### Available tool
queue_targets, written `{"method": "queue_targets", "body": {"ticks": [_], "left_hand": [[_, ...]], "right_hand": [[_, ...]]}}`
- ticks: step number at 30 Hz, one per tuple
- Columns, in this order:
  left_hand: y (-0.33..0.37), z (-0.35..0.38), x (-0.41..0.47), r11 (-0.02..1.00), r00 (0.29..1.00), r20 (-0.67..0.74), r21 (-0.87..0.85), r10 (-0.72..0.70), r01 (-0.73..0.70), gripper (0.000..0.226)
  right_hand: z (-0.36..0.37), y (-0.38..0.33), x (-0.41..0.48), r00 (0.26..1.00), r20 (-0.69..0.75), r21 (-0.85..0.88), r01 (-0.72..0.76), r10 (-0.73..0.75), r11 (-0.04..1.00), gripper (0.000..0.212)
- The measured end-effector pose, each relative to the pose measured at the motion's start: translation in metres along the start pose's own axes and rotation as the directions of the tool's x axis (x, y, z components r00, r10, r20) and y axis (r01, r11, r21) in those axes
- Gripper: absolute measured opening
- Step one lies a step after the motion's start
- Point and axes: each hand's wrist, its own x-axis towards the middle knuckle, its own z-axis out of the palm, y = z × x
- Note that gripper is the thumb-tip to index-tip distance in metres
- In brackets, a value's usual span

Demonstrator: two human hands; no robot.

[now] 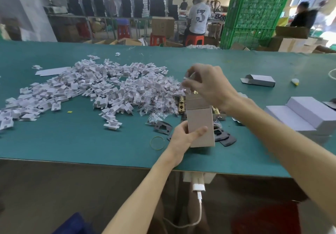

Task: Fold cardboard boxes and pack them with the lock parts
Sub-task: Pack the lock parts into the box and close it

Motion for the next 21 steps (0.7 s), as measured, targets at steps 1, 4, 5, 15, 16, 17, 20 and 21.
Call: {"method": "queue_targets", "body": {"ticks": [1, 4, 5, 15, 16, 17, 20, 21], "left_hand": [[-0.001, -0.001, 0.000, 1.000, 1.000, 0.008, -0.009, -0.001, 0.001, 0.046], [0.001, 0.000, -0.003, 1.000, 1.000, 0.018, 0.001, -0.003, 0.003, 0.045], [0.002, 0.000, -0.003, 1.000, 1.000, 0.018, 0.005, -0.005, 0.005, 0.044], [0.004, 0.001, -0.006, 1.000, 1.000, 0.029, 0.004, 0.005, -0.005, 0.041], [0.004, 0.001, -0.005, 1.000, 0.999, 0.032, 0.008, 0.006, -0.006, 0.042], [0.004, 0.001, -0.005, 1.000, 0.999, 0.032, 0.014, 0.006, -0.007, 0.043], [0.002, 0.000, -0.004, 0.999, 1.000, 0.026, 0.038, 0.008, -0.009, 0.045], [0.001, 0.000, -0.003, 0.999, 1.000, 0.026, 0.035, 0.010, -0.010, 0.045]], "right_hand": [[-0.016, 0.008, -0.002, 1.000, 0.005, -0.032, -0.016, 0.016, 0.999, 0.019], [-0.026, 0.027, -0.012, 0.993, 0.109, -0.160, -0.022, 0.040, 0.987, 0.021], [-0.024, 0.033, -0.015, 0.992, 0.118, -0.179, -0.018, 0.040, 0.984, 0.021], [-0.008, 0.048, -0.023, 0.985, 0.170, -0.295, 0.050, 0.001, 0.954, 0.022], [-0.008, 0.048, -0.023, 0.984, 0.177, -0.304, 0.050, 0.005, 0.951, 0.021], [-0.008, 0.048, -0.024, 0.984, 0.178, -0.313, 0.054, 0.002, 0.948, 0.020], [-0.008, 0.047, -0.025, 0.986, 0.164, -0.360, 0.049, 0.011, 0.931, 0.016], [-0.006, 0.046, -0.025, 0.987, 0.158, -0.382, 0.052, 0.010, 0.923, 0.017]]}}
